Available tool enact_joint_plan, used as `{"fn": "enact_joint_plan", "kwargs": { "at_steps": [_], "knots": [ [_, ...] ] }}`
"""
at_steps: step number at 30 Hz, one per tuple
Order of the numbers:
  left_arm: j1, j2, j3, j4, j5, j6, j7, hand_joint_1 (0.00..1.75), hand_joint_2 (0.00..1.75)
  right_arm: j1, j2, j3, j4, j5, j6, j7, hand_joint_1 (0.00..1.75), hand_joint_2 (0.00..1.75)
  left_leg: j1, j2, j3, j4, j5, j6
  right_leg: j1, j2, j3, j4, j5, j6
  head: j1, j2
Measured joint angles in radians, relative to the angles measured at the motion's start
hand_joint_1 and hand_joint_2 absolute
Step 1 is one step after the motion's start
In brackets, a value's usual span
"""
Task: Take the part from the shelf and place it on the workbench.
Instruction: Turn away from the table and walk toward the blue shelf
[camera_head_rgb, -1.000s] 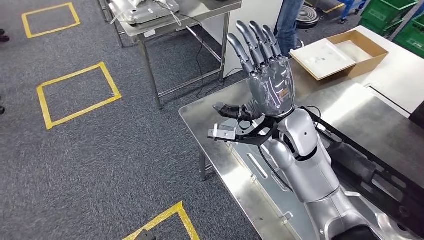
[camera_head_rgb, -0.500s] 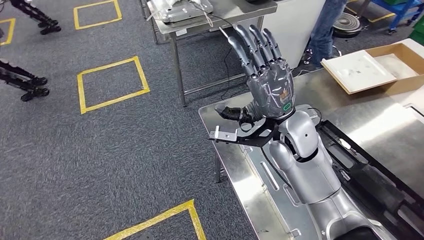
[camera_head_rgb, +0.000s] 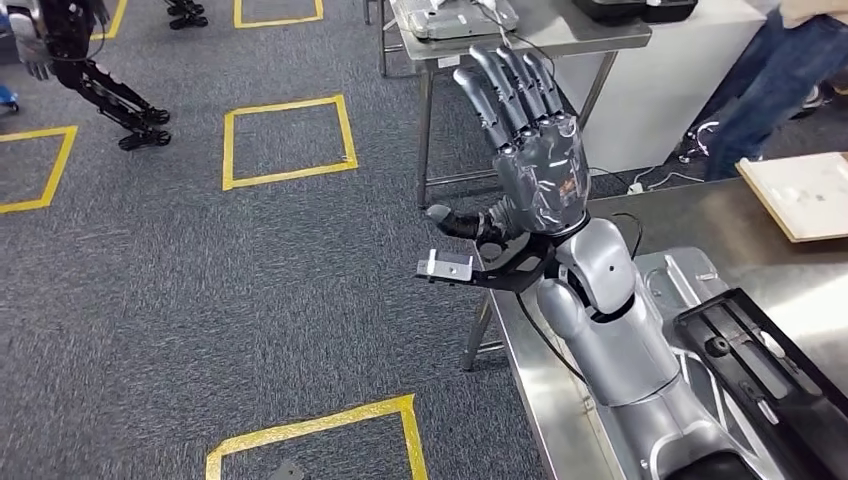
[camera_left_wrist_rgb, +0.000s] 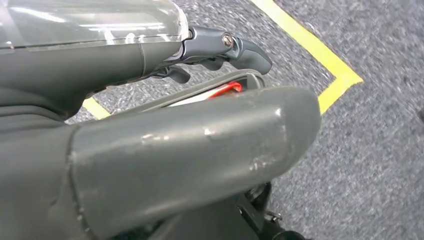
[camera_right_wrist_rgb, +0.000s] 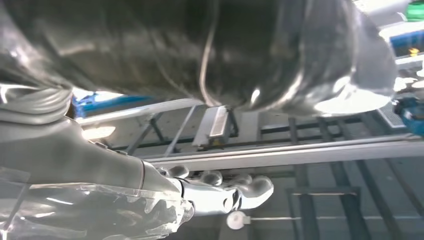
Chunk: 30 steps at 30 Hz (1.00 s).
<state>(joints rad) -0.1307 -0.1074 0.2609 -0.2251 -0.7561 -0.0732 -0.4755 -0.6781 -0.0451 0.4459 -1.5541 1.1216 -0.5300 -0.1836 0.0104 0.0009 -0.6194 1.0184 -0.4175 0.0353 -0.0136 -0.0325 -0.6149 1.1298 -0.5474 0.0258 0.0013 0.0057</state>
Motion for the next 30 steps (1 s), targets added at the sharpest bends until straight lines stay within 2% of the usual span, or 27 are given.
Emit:
{"fn": "enact_joint_plan", "kwargs": {
  "at_steps": [1,2,3,4,5,6,8,9,10,12,13,14,16,17,18,19,20,21,23,24,25,27,28,30],
  "knots": [
    [-0.002,0.0,0.0,0.0,0.0,0.0,0.0,0.0,0.0,0.0,0.0,0.0,0.0,-0.001,-0.001,0.0,0.0,0.0,0.0,-0.01,-0.001,0.0,0.001,0.003,0.0,0.018,-0.029,0.059,-0.028,0.001,0.0,0.0],
    [-0.004,0.0,0.0,0.0,0.0,0.0,0.0,0.0,0.0,0.002,-0.001,0.0,0.001,-0.002,-0.001,0.0,0.0,0.0,-0.001,-0.021,-0.001,0.0,0.001,0.005,0.0,0.025,-0.057,0.113,-0.048,0.002,0.0,0.0],
    [-0.004,-0.001,0.0,0.0,0.0,0.0,0.0,0.0,0.0,0.004,-0.001,0.0,0.002,-0.002,-0.001,0.0,0.0,0.0,-0.001,-0.033,-0.001,0.001,0.001,0.007,0.0,0.028,-0.075,0.145,-0.052,0.001,0.0,0.0],
    [-0.004,-0.001,0.0,0.0,0.0,0.0,0.0,0.0,0.0,0.005,-0.002,0.0,0.003,-0.003,-0.002,0.0,0.0,0.0,-0.001,-0.047,-0.002,0.001,0.001,0.007,0.0,0.029,-0.078,0.144,-0.037,0.0,0.0,0.0],
    [-0.003,-0.001,0.0,0.0,0.0,0.0,0.001,0.0,0.0,0.006,-0.003,0.0,0.004,-0.003,-0.002,0.0,0.0,0.0,-0.001,-0.06,-0.001,0.003,0.001,0.007,0.0,0.033,-0.064,0.109,-0.005,-0.003,0.0,0.0],
    [-0.002,-0.001,0.0,0.0,0.0,0.001,0.001,0.0,0.0,0.006,-0.003,0.0,0.005,-0.003,-0.002,0.0,0.0,0.0,-0.001,-0.073,-0.001,0.004,0.001,0.006,0.0,0.045,-0.04,0.05,0.033,-0.008,0.0,0.0],
    [-0.003,-0.002,0.0,0.0,0.0,0.002,0.002,0.0,0.0,0.005,-0.004,0.0,0.006,-0.004,-0.003,0.0,0.0,0.0,-0.002,-0.095,-0.007,0.008,0.002,0.0,-0.001,0.088,0.005,-0.055,0.078,-0.017,0.0,0.0],
    [-0.004,-0.002,0.0,0.0,0.0,0.002,0.002,0.0,0.0,0.004,-0.004,0.0,0.006,-0.005,-0.004,0.0,0.0,0.0,-0.001,-0.104,-0.011,0.009,0.004,-0.005,-0.001,0.102,0.014,-0.081,0.082,-0.02,0.0,0.0],
    [-0.005,-0.003,0.0,0.0,0.0,0.002,0.002,0.0,0.0,0.003,-0.004,0.0,0.006,-0.005,-0.004,0.0,0.0,0.0,0.001,-0.113,-0.016,0.009,0.006,-0.011,0.001,0.105,0.017,-0.089,0.079,-0.021,0.0,0.0],
    [-0.003,-0.002,0.001,0.0,0.0,0.003,0.003,0.0,0.0,0.002,-0.005,0.0,0.006,-0.006,-0.004,-0.001,0.0,0.0,0.005,-0.126,-0.022,0.008,0.009,-0.024,-0.001,0.083,0.021,-0.097,0.082,-0.027,0.0,0.0],
    [0.0,-0.002,0.001,0.0,-0.001,0.003,0.003,0.0,0.0,0.002,-0.005,0.0,0.006,-0.006,-0.005,-0.001,0.0,0.0,0.002,-0.112,-0.025,0.015,0.003,-0.029,-0.003,0.072,0.025,-0.103,0.085,-0.031,-0.001,0.0],
    [0.001,-0.002,0.001,0.0,-0.001,0.003,0.003,0.0,0.0,0.001,-0.005,0.0,0.006,-0.006,-0.005,-0.001,0.0,0.0,0.0,-0.088,-0.036,0.04,-0.014,-0.034,-0.006,0.059,0.03,-0.109,0.087,-0.036,-0.003,0.0],
    [0.001,-0.003,0.001,0.0,-0.001,0.003,0.003,0.0,0.0,0.002,-0.004,0.0,0.006,-0.006,-0.005,-0.001,0.0,0.0,0.0,-0.032,-0.084,0.145,-0.07,-0.041,-0.005,0.034,0.035,-0.113,0.086,-0.043,-0.005,0.0],
    [0.0,-0.003,0.001,0.0,-0.001,0.003,0.003,0.0,0.0,0.004,-0.005,0.0,0.007,-0.006,-0.005,-0.001,0.0,0.0,0.003,-0.02,-0.114,0.208,-0.096,-0.044,-0.004,0.019,0.036,-0.113,0.085,-0.045,-0.005,0.0],
    [0.0,-0.003,0.001,0.0,-0.002,0.003,0.003,0.0,0.0,0.007,-0.005,0.0,0.008,-0.006,-0.005,-0.002,0.0,0.0,0.005,-0.014,-0.136,0.252,-0.109,-0.046,-0.003,0.004,0.036,-0.112,0.084,-0.046,-0.005,0.0],
    [0.0,-0.004,0.001,0.0,-0.002,0.003,0.003,0.0,0.0,0.01,-0.005,0.0,0.008,-0.006,-0.005,-0.002,0.0,0.0,0.006,-0.01,-0.142,0.266,-0.105,-0.048,-0.003,-0.01,0.036,-0.111,0.082,-0.046,-0.005,0.0],
    [0.002,-0.004,0.001,0.0,-0.002,0.003,0.003,0.0,0.0,0.012,-0.005,0.0,0.009,-0.006,-0.005,-0.003,0.0,0.0,0.007,-0.005,-0.127,0.24,-0.083,-0.048,-0.003,-0.023,0.037,-0.11,0.08,-0.045,-0.006,0.0],
    [0.002,-0.004,0.001,0.0,-0.002,0.003,0.003,0.0,0.0,0.013,-0.005,0.0,0.009,-0.006,-0.005,-0.003,0.0,0.0,0.008,0.008,-0.096,0.183,-0.052,-0.047,-0.003,-0.035,0.038,-0.108,0.077,-0.043,-0.006,0.0],
    [0.001,-0.004,0.001,0.0,-0.002,0.003,0.003,0.0,0.0,0.013,-0.005,0.0,0.008,-0.006,-0.006,-0.003,0.0,0.0,0.0,0.055,-0.031,0.061,-0.011,-0.039,0.003,-0.057,0.041,-0.103,0.069,-0.035,-0.005,0.0],
    [0.0,-0.004,0.001,0.0,-0.002,0.003,0.003,0.0,0.0,0.013,-0.006,0.0,0.008,-0.006,-0.006,-0.003,0.0,0.0,-0.004,0.072,-0.014,0.027,-0.005,-0.033,0.007,-0.067,0.042,-0.102,0.066,-0.03,-0.005,0.0],
    [0.0,-0.004,0.001,0.0,-0.002,0.003,0.003,0.0,0.0,0.013,-0.006,0.0,0.008,-0.005,-0.006,-0.004,0.0,0.0,-0.008,0.077,-0.011,0.014,-0.007,-0.027,0.012,-0.077,0.044,-0.102,0.064,-0.025,-0.004,0.0],
    [0.003,-0.004,0.002,0.0,-0.005,0.002,0.004,0.0,0.0,0.014,-0.006,0.0,0.008,-0.003,-0.008,-0.004,0.0,0.0,-0.007,0.054,-0.012,0.009,-0.003,-0.015,0.014,-0.097,0.047,-0.103,0.059,-0.016,-0.004,0.0],
    [0.006,-0.004,0.002,0.0,-0.008,0.001,0.005,0.0,0.0,0.016,-0.006,0.0,0.008,-0.003,-0.009,-0.003,0.0,0.0,-0.005,0.041,-0.011,0.005,0.0,-0.01,0.011,-0.086,0.047,-0.095,0.049,-0.01,-0.004,0.0],
    [0.01,-0.004,0.002,0.0,-0.016,-0.001,0.01,0.0,0.0,0.023,-0.006,0.0,0.008,-0.001,-0.013,-0.002,0.0,0.0,-0.001,0.019,-0.009,0.0,0.005,0.001,0.004,-0.033,0.021,-0.03,0.006,-0.002,-0.003,0.0]
  ]
}}
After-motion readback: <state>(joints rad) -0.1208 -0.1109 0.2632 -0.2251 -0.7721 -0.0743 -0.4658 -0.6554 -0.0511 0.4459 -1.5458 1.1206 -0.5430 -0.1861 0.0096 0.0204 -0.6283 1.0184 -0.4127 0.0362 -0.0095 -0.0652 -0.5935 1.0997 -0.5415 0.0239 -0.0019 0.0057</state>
